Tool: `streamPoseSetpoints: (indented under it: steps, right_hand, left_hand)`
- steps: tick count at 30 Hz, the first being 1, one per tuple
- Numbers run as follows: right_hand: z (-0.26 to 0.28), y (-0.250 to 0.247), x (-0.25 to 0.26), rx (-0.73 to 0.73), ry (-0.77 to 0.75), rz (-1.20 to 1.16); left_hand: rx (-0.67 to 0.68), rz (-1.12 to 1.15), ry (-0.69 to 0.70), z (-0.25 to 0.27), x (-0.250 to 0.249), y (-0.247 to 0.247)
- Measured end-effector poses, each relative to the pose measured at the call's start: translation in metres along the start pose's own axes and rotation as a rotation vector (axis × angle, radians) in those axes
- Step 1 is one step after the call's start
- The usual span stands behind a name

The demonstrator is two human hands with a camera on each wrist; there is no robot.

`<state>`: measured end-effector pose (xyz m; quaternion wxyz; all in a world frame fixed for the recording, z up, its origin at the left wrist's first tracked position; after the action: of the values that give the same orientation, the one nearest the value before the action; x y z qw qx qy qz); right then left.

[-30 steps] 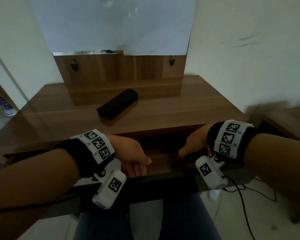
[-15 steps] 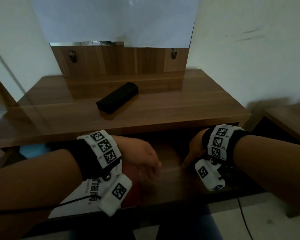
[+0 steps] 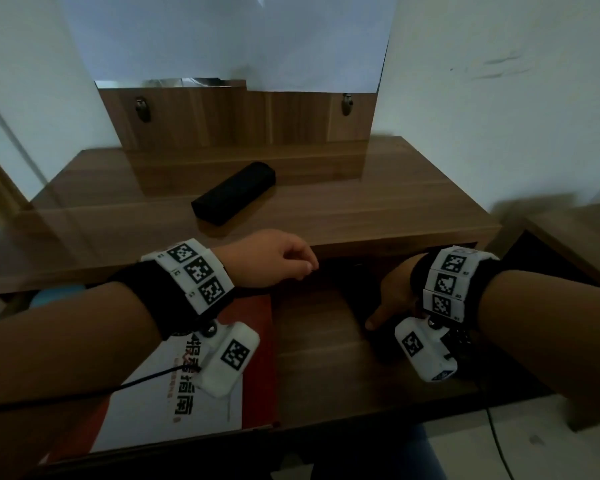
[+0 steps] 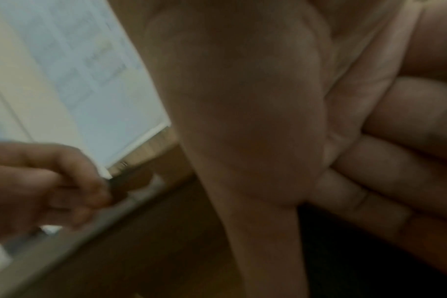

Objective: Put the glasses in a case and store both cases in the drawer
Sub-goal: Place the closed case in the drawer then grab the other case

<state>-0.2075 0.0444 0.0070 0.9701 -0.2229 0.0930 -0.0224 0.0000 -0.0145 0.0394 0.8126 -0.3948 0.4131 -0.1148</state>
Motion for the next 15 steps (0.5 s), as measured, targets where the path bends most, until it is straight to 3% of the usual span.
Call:
streamPoseSetpoints:
  steps: [3,8,15]
  right_hand:
    - [0.015,-0.014,0.002,-0.033,-0.111,-0.097]
    - [0.035,-0.044,0.013,-0.049,-0.386,-0.534]
    - [0.045,-0.075,0.027,-0.208,-0.527,-0.73]
  left_hand:
    - [-0.139,-0.042,0.038,0.003,-0.001,-0.013]
    - [-0.445,-0.092,0.011,0.001,0.01,-0.04]
    - [-0.607,-0.103,-0.327,-0.004,0.061,-0.065]
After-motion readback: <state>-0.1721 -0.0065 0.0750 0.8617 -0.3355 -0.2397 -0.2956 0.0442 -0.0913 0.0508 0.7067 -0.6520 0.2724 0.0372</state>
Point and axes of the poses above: each hand's wrist, its own z-axis away from the middle knuckle, its own y-axis out of the palm, x = y × z, the point moved 1 cm from there along -z, towards the middle knuckle, and after that the axes turned 7 degrees about x, right-handed, at the moved point
